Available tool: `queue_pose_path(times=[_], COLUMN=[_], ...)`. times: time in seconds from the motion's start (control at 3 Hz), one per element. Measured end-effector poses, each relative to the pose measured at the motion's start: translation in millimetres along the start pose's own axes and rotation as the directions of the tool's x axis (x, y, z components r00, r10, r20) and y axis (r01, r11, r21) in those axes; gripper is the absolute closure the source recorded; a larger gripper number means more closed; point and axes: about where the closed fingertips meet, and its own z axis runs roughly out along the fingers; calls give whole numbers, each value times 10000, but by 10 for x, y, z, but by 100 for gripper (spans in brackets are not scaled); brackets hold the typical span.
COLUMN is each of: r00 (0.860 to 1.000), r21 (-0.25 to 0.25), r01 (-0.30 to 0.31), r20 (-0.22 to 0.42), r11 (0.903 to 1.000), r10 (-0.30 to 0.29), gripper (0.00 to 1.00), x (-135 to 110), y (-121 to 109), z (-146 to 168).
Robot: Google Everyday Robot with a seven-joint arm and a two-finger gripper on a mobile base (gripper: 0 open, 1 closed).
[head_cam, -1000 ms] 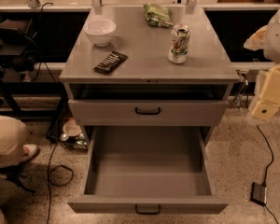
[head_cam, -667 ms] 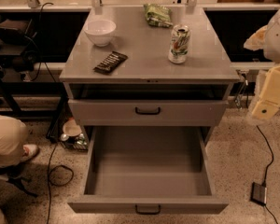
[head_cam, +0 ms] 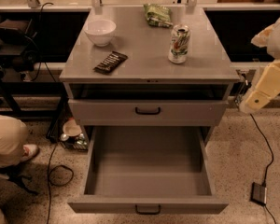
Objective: Place 7up can into middle drawer
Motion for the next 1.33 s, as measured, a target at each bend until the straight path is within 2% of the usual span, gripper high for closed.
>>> queue_pose_path(times=[0.33,0.67,1.0,1.33], r00=[9900,9554,9303,9303], r21=[451,659,1377,1377], r01=[-1117,-2301,-2834,-2833], r20=[921,2052,2798,2798], r11=[9927,9709,9491,9491], r10=[1072,2124,2372,2371], gripper=[0,0,0,0], x=[165,395,415,414], y=[-374,-650,-927,-926], z=[303,656,700,700])
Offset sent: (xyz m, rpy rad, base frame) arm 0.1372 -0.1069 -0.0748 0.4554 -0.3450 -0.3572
